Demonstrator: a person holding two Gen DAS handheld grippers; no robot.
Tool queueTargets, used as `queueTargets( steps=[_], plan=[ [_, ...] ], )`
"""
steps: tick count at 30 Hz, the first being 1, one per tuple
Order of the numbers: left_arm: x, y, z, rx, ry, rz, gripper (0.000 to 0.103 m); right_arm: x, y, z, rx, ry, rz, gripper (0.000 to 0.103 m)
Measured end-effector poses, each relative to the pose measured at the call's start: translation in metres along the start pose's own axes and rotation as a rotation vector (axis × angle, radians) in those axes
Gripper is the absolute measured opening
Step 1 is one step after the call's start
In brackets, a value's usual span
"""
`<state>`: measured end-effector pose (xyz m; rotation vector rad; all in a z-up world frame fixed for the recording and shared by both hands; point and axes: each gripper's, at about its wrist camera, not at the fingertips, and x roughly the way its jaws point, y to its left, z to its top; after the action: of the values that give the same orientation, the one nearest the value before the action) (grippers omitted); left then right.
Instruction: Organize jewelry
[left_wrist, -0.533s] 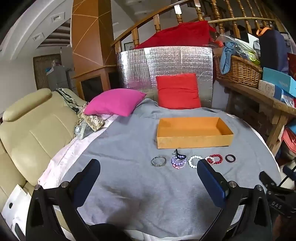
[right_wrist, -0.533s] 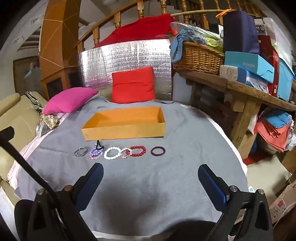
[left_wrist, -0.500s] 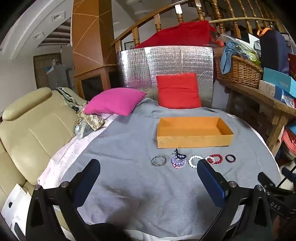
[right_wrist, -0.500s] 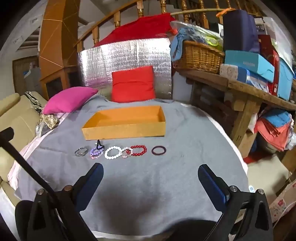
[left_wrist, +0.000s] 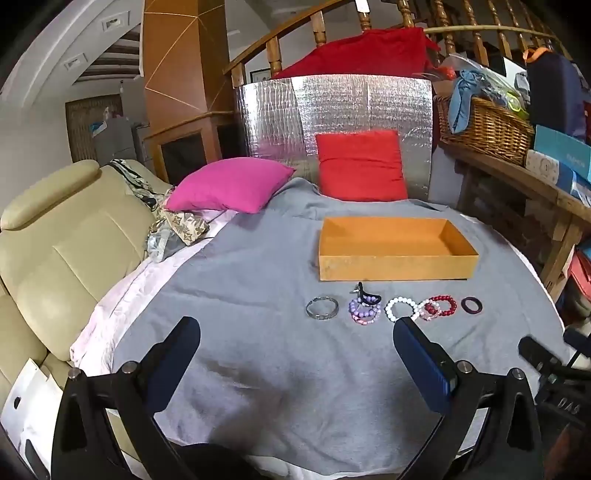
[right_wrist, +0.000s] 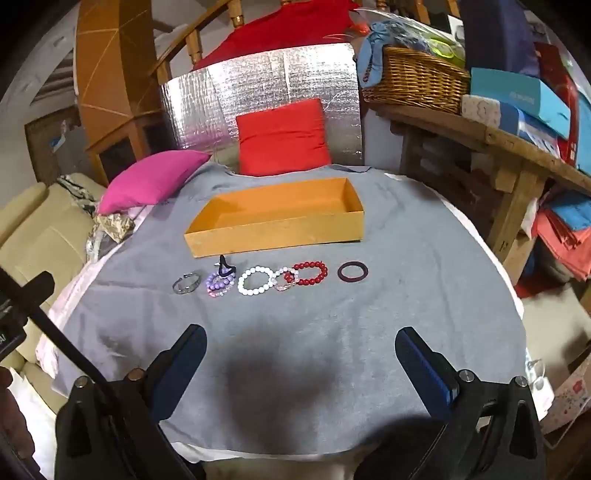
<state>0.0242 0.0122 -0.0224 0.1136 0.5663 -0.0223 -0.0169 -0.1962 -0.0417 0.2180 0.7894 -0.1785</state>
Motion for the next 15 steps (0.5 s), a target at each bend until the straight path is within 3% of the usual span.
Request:
queueTargets(
  steps=[8,15],
  plan=[
    [0.041,0.012,0.001,0.014,0.030,0.008,0.103,0.022,-0.013,0.021,-0.012,0.022,-0.018,0.103],
    [0.088,0.007,0.002,0.024,0.063,-0.032,0.103,0.052,-0.019,0.032,-0.007,0.007,-0.019,0.103]
  ],
)
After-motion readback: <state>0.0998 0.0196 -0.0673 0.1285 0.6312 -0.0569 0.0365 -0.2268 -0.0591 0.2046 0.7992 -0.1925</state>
